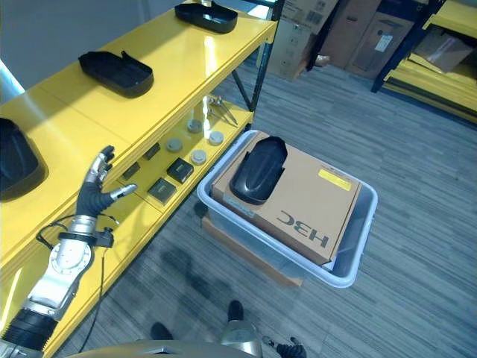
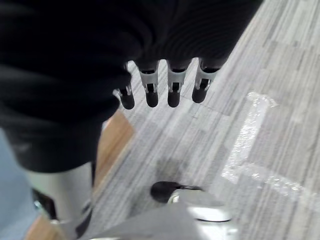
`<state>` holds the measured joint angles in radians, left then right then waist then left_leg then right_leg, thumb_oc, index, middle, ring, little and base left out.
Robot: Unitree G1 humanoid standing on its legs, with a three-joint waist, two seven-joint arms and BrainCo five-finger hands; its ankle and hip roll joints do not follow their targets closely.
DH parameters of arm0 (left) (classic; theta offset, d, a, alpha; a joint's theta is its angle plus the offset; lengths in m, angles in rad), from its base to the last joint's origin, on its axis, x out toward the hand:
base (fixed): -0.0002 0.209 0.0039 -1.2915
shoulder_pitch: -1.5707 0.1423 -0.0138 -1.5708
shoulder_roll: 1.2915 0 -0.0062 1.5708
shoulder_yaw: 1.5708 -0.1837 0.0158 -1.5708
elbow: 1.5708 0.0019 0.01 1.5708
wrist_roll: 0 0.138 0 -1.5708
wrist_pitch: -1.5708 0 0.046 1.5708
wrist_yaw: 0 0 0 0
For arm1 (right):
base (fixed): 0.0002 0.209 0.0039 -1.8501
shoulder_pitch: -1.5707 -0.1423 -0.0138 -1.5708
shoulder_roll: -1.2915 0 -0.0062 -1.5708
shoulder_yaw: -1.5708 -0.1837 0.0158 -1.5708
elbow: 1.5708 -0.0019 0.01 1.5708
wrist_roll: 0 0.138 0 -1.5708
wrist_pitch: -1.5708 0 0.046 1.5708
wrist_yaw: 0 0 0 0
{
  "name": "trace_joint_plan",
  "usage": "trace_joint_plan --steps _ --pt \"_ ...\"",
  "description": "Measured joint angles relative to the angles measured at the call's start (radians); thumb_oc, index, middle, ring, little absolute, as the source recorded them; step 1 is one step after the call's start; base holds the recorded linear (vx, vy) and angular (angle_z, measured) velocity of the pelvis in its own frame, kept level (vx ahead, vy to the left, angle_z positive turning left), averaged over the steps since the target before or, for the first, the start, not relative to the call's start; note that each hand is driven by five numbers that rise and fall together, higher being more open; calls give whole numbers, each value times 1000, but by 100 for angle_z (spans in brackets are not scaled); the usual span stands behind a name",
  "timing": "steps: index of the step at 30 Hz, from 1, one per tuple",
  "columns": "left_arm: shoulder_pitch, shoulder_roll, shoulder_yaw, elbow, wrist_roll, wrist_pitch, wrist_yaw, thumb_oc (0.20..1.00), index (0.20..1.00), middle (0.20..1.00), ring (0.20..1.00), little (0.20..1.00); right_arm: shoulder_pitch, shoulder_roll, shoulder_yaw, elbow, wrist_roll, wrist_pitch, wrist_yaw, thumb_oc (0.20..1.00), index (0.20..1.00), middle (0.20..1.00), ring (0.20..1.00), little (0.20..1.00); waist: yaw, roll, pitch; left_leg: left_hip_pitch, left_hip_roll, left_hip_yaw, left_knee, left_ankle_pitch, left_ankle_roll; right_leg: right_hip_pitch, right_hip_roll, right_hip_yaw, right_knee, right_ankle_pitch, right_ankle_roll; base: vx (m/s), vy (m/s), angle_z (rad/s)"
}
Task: Move parts from the plastic box to the shelf.
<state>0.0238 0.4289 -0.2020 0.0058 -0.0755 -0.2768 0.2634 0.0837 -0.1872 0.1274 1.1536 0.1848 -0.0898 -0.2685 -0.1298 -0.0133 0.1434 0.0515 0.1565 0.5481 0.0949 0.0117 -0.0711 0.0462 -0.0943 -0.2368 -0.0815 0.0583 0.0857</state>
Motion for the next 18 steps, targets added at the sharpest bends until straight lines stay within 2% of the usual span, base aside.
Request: trace_joint_plan --steps 2,3,4,5,6,8,9,10,11,12,14,15,16,18 --pt "10 3 1 13 4 1 9 1000 1000 1000 1000 1000 -20 -6 19 -11 -13 -15 -1 1000 1000 1000 1000 1000 0 -1 2 -94 58 -74 196 3 -13 -8 13 4 5 -20 -35 -65 -215 -17" --pt "10 2 1 19 9 2 18 1000 1000 1000 1000 1000 -33 -13 27 -19 -24 -16 -3 1000 1000 1000 1000 1000 14 -3 10 -156 94 -123 325 31 -52 -13 22 16 19 -10 -61 -76 -57 -29" --pt "10 -6 0 35 23 2 26 1000 1000 1000 1000 1000 -38 -30 52 -27 -36 -15 -3 1000 1000 1000 1000 1000 30 2 13 -195 107 -182 392 72 -65 -17 31 25 30 4 -76 39 40 -44" --pt "9 -7 -6 50 30 3 40 1000 1000 1000 1000 1000 -45 -49 81 -68 -37 -13 -4 1000 1000 1000 1000 1000 37 -13 23 -230 87 -255 414 53 -95 -20 28 49 29 2 -75 109 164 -95" --pt "30 -20 -10 82 72 5 67 1000 1000 1000 1000 1000 -18 -131 124 -254 -64 -30 -6 1000 1000 1000 1000 1000 48 -2 27 -191 -64 -476 159 -30 -105 -50 18 126 17 8 -59 80 129 -99" --pt "22 -18 -17 153 107 5 96 1000 1000 1000 1000 1000 -40 -166 114 -354 -92 -70 -23 1000 1000 1000 1000 1000 39 23 47 -139 -99 -538 -80 -9 -58 -52 47 197 -1 24 -49 77 112 -107" --pt "18 -18 -18 181 113 9 103 1000 1000 1000 1000 1000 -53 -166 113 -363 -99 -77 -30 1000 1000 1000 1000 1000 43 28 54 -119 -98 -542 -126 -2 -49 -51 55 198 0 26 -53 133 172 -112" --pt "-21 -24 -51 283 139 16 110 1000 1000 1000 1000 1000 -72 -170 107 -366 -116 -99 -47 1000 1000 1000 1000 1000 22 27 66 -126 -83 -561 -162 26 -47 -43 79 241 -6 19 -65 102 129 -95" --pt "-32 -28 -74 330 151 17 112 1000 1000 1000 1000 1000 -76 -175 107 -366 -123 -100 -50 1000 1000 1000 1000 1000 21 29 68 -125 -82 -585 -180 39 -47 -41 83 257 -8 15 -70 87 159 -102" --pt "-32 -50 -85 380 159 19 114 1000 1000 1000 1000 1000 -62 -178 104 -391 -141 -103 -58 1000 1000 1000 1000 1000 14 34 72 -117 -76 -573 -180 46 -41 -42 87 269 -7 16 -70 39 122 -84" --pt "-19 -96 -99 440 170 24 116 1000 1000 1000 1000 1000 -33 -199 105 -413 -171 -117 -83 1000 1000 1000 1000 1000 -11 60 88 -103 -65 -539 -175 54 -25 -38 94 267 -7 25 -68 67 225 -54" --pt "-28 -123 -139 510 199 25 115 1000 1000 1000 1000 1000 5 -224 105 -434 -206 -122 -99 1000 1000 1000 1000 1000 -37 96 89 -97 -64 -513 -181 66 -13 -29 94 258 -8 23 -55 86 229 -9" --pt "-27 -127 -155 539 215 28 114 1000 1000 1000 1000 1000 26 -232 112 -446 -242 -120 -113 1000 1000 1000 1000 1000 -44 97 89 -97 -68 -495 -181 91 -2 -29 90 268 -8 7 -41 66 188 -22" --pt "3 -122 -151 543 229 31 113 1000 1000 1000 1000 1000 54 -227 116 -492 -295 -129 -130 1000 1000 1000 1000 1000 -39 76 100 -83 -95 -449 -181 100 23 -33 57 284 -8 10 -23 -6 149 -49"
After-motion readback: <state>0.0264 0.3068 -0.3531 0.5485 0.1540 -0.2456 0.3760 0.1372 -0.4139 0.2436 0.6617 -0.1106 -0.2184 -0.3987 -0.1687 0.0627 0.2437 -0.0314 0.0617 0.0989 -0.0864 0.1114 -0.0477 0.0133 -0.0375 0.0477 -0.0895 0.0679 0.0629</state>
